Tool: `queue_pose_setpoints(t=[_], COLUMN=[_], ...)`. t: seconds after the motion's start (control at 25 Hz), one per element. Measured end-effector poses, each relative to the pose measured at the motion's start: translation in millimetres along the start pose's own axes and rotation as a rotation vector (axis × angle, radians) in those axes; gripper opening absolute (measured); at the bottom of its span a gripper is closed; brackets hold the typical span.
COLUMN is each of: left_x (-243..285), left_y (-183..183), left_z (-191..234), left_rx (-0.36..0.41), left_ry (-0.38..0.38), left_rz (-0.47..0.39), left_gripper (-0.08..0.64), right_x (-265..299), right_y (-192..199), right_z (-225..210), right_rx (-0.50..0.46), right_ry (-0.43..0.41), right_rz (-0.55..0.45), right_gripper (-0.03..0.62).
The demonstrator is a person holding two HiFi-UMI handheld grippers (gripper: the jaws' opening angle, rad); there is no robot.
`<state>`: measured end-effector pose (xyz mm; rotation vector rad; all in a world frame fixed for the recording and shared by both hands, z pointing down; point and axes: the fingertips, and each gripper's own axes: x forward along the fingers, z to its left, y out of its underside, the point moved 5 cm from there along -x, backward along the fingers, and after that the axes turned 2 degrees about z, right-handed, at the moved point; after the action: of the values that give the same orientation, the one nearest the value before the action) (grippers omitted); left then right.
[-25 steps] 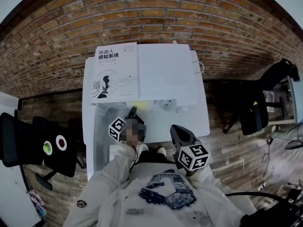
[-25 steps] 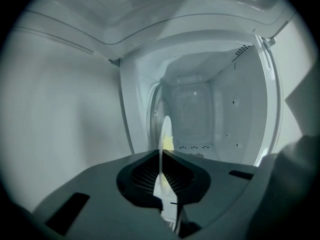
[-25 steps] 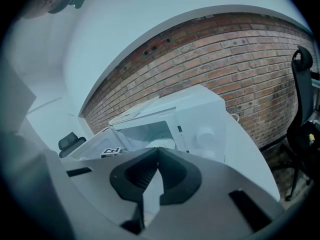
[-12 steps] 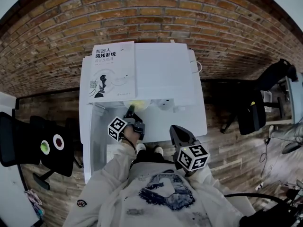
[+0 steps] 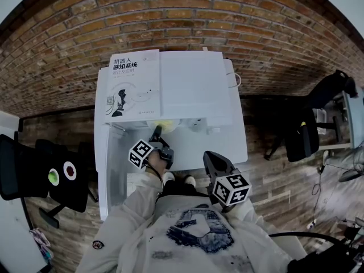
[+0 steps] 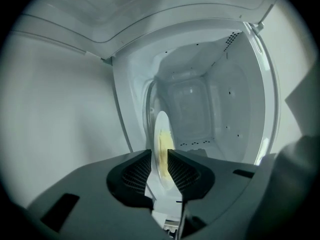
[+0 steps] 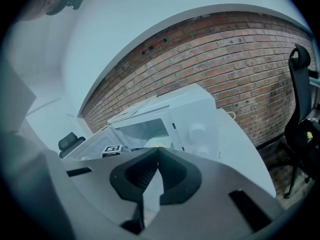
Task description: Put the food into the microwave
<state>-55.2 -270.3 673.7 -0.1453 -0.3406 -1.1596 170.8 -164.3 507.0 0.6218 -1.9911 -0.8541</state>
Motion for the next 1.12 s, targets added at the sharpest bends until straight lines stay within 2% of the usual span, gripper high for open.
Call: queue_pose_setpoints(t=[0.12,0.32,0.56,0.84,1.12], left_x=[-2,-15,-38,-64,-75], left_y=[0,-2,-9,-7,2], left_z=[0,-6,-8,-23,-49], left_rx=[0.019,0.110,0.188,0.382,0.639], left_ry=[0.003,0.000,-0.042,-0.067,-0.047], left_rz=[0.004,0.017,0.032,0.069,0.106], left_gripper=[0.099,0.103,0.110,0.110,0.087], right_x=[0,9,31,75,108], right_y=[3,11,18,31,35], right_z=[-1,-5,-1,-4,2], right_rx=[0.012,0.058,0.118,0.293,0.379], right_ry=[-0.003,-0.016,-0.057,-0.111,-0.129], right_rz=[0.001,0.019,0.034,0.068,0.088], right_gripper=[0.014,0.014,0.014,0.014,0.014])
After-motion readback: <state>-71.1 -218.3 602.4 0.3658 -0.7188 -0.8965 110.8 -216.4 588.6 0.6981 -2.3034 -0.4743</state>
